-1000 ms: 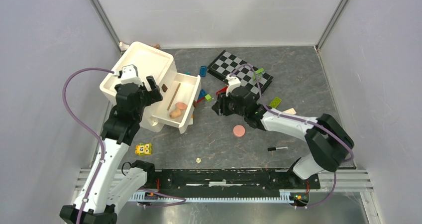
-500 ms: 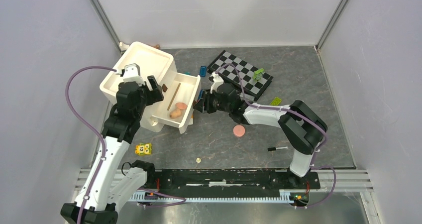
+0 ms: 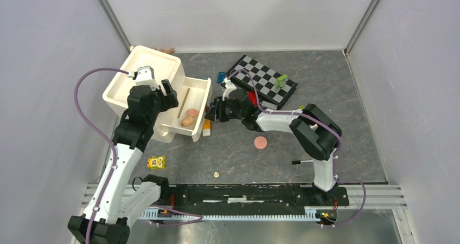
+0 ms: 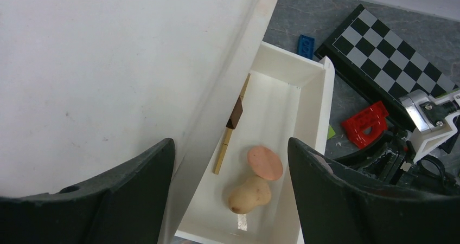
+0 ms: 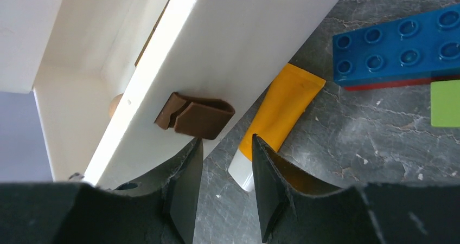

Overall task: Organize the makeup
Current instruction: Close the drawer in the storage box.

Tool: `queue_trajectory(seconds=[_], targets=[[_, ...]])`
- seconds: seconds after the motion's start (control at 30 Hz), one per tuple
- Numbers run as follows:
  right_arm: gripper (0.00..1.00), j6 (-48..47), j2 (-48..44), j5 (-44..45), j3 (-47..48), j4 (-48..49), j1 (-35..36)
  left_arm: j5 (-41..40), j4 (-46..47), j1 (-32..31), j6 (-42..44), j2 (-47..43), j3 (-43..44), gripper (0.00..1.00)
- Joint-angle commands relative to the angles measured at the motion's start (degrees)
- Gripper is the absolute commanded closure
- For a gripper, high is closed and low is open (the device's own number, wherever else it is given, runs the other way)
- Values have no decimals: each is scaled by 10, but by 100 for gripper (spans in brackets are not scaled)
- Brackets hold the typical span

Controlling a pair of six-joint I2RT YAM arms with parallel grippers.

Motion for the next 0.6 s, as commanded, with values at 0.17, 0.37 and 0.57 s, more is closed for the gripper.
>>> queue_trajectory(seconds=[0.17,0.37,0.57], targets=[[55,40,9,-10,50,116,23,50,-60,-7,-2,15,-4,19],[55,53,9,-27,59,147,27,51,-59,-7,-2,16,-3,19],[55,51,16,-37,84,148,31,50,-60,-7,-2,16,-3,19]])
